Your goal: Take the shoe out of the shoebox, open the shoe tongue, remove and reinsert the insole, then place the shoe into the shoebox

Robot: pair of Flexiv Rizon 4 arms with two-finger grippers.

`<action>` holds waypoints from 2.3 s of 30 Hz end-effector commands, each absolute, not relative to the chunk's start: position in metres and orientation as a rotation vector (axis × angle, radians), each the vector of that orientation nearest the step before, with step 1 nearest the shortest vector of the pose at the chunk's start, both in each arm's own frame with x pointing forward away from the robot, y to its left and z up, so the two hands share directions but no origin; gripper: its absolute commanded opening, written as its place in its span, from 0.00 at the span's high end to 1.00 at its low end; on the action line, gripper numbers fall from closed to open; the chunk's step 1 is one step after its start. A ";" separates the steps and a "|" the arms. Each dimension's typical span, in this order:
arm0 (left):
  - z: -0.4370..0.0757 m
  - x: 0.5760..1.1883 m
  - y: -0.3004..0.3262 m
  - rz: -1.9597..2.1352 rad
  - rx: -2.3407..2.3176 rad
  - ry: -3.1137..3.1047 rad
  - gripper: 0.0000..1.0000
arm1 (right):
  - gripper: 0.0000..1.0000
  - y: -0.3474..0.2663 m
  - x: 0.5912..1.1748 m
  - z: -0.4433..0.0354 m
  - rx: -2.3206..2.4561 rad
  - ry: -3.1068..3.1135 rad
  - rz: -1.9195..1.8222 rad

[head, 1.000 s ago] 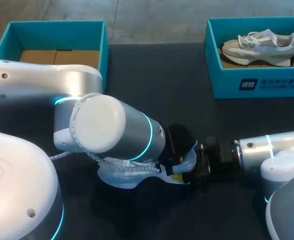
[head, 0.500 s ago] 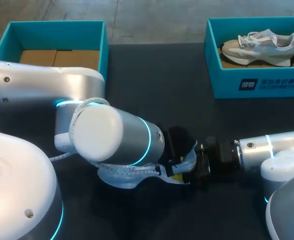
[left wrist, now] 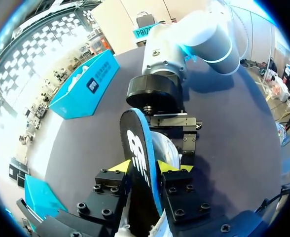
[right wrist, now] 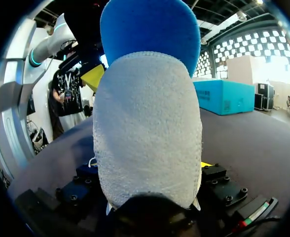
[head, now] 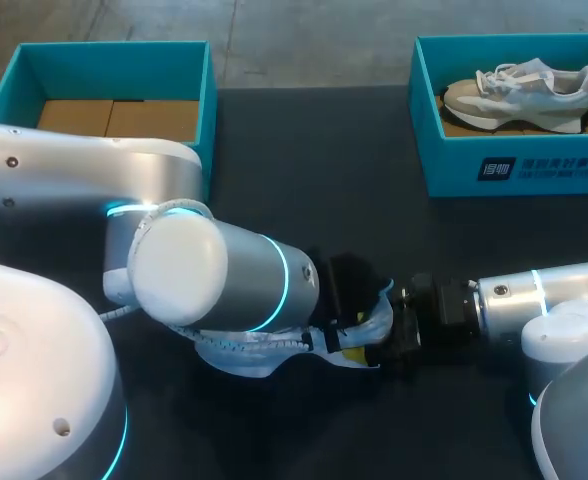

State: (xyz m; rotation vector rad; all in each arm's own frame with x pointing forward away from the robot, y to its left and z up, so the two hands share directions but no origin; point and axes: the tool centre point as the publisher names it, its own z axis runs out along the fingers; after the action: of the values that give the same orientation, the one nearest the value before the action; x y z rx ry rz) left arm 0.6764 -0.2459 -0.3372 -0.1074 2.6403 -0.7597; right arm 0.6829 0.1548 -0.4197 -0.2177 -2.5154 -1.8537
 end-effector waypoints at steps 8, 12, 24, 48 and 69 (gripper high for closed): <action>-0.343 0.680 -0.244 -0.801 -0.092 2.661 1.00 | 1.00 0.156 0.682 -0.419 -0.220 -2.520 -1.846; -0.339 0.677 -0.242 -0.826 -0.084 2.666 1.00 | 1.00 0.156 0.682 -0.419 -0.220 -2.520 -1.846; -0.311 0.662 -0.248 -0.940 -0.044 2.662 1.00 | 1.00 0.156 0.682 -0.419 -0.220 -2.520 -1.846; -0.265 0.663 -0.269 -0.886 -0.002 2.782 1.00 | 1.00 0.156 0.682 -0.419 -0.220 -2.520 -1.846; -0.198 0.667 -0.268 -1.080 -0.044 2.916 1.00 | 1.00 0.156 0.682 -0.419 -0.220 -2.520 -1.846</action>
State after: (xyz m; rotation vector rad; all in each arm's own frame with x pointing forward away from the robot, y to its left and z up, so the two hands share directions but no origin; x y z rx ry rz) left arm 0.6651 -0.2847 -0.2115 -0.0717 2.8802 -1.0530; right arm 0.6829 0.1548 -0.4197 -0.2176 -2.5154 -1.8537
